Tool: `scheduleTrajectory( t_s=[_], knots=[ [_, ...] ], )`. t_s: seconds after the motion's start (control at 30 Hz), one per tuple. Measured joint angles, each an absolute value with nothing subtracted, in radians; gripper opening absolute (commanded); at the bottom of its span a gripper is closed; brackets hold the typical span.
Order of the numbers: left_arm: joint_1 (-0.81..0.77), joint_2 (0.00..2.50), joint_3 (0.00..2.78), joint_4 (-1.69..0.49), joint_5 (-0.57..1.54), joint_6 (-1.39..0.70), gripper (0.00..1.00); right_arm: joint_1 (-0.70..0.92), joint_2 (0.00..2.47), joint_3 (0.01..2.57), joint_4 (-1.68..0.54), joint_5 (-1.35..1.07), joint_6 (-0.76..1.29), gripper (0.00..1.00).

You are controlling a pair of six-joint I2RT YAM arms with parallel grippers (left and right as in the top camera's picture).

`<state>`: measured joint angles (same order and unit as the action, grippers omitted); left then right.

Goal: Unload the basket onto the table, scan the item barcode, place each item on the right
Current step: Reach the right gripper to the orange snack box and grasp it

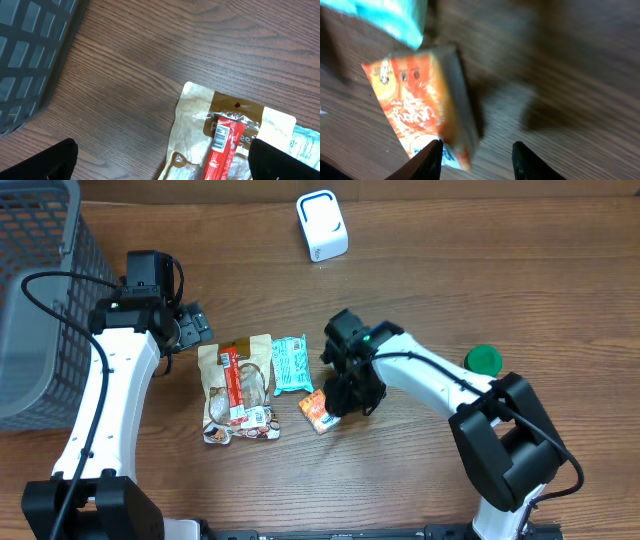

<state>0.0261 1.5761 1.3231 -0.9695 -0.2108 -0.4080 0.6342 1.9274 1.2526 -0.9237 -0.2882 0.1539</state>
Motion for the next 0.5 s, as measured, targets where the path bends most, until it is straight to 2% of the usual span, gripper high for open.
scheduleTrajectory(
  t_s=[0.3,0.5],
  knots=[
    [0.026,1.576,1.323,-0.97,-0.211,-0.408,1.0,0.642,1.927,1.246,-0.873,-0.288,0.153,0.42],
    [0.026,1.576,1.323,-0.97,-0.211,-0.408,1.0,0.642,1.927,1.246,-0.83,-0.288,0.152,0.36]
  ],
)
